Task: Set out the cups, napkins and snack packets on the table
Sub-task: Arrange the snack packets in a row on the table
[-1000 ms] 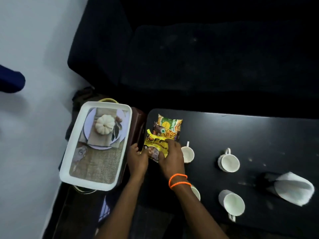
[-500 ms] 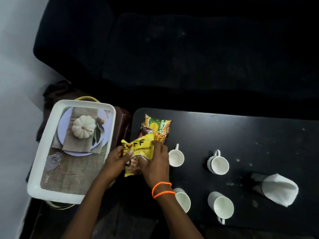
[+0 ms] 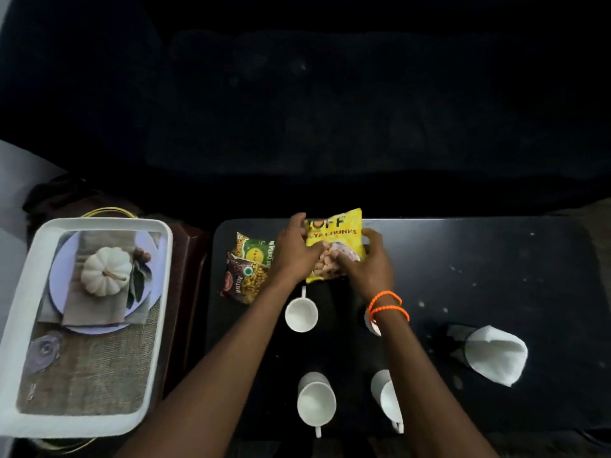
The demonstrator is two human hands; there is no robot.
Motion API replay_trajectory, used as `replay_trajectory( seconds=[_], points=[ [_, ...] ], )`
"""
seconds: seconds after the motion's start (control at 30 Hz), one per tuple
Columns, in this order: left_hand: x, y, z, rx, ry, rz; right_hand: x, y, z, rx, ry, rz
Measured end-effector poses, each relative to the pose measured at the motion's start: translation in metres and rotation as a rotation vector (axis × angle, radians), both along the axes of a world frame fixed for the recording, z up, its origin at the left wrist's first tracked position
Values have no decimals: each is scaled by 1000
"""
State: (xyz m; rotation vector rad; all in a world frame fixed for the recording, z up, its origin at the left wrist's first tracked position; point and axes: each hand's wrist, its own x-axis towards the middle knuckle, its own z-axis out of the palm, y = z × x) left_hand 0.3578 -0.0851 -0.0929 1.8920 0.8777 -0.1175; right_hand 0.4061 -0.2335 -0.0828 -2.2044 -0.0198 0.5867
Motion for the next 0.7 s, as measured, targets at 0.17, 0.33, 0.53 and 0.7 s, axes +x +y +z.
replay_trajectory(
  seconds=[0.17, 0.33, 0.53, 0.7],
  points=[
    [2, -8, -33, 299, 71, -275, 12, -12, -32, -311, -100, 192],
    [4, -19, -45, 259, 69, -416, 8, -13, -39, -512, -166, 349],
    [10, -28, -37, 565, -56, -391, 1, -8, -35, -482, -239, 301],
    [5, -27, -48, 407, 17, -537, 3, 1, -38, -449, -110, 296]
  ],
)
